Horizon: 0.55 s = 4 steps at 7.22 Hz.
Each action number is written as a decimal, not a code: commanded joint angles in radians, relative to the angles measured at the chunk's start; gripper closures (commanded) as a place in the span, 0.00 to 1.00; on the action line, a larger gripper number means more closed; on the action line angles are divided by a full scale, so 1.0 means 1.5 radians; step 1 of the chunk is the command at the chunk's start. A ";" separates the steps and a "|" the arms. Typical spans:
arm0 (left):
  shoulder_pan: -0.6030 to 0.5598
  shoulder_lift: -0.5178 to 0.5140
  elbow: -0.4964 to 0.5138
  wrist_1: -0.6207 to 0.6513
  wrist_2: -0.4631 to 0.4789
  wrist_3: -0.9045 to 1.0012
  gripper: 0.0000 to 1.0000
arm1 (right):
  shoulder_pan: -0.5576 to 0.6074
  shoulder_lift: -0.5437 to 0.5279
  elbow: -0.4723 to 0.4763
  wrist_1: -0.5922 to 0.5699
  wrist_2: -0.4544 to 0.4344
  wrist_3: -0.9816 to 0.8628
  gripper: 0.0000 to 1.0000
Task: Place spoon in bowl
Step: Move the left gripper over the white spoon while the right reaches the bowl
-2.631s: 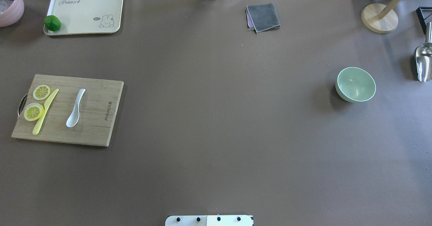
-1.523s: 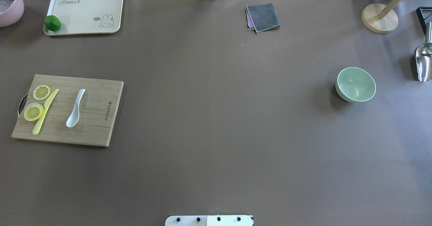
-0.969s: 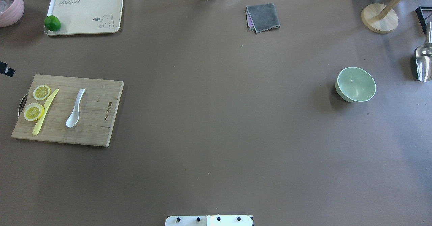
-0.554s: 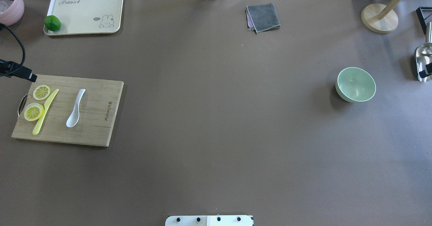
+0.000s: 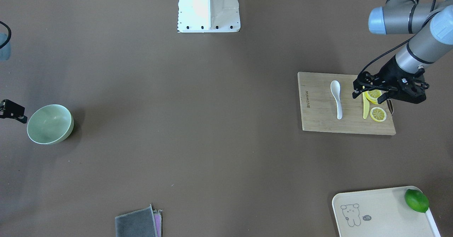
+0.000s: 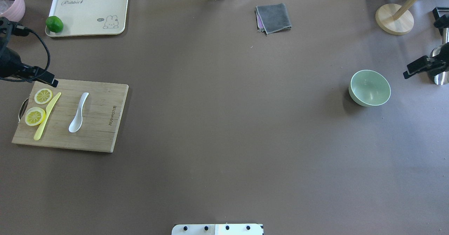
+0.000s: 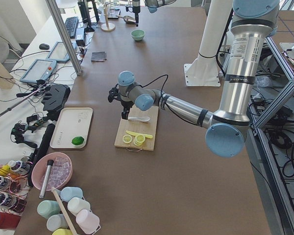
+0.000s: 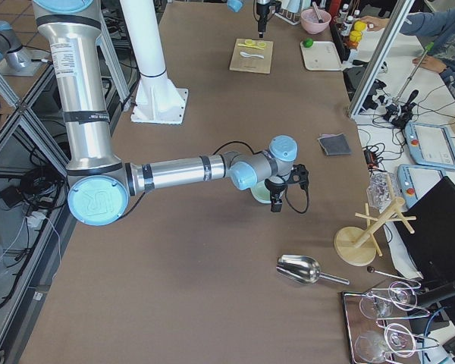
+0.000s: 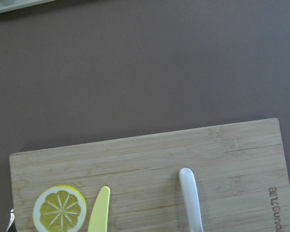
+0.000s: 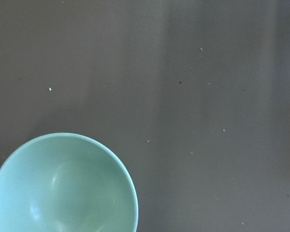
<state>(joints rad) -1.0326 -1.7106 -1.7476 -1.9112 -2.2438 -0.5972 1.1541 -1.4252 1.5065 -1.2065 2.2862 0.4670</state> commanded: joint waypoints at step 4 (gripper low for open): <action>0.027 -0.014 0.016 0.000 0.023 -0.014 0.10 | -0.024 0.007 -0.057 0.076 0.002 0.070 0.45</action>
<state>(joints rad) -1.0052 -1.7315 -1.7257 -1.9113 -2.2286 -0.6143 1.1204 -1.4101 1.4246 -1.0943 2.2877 0.5663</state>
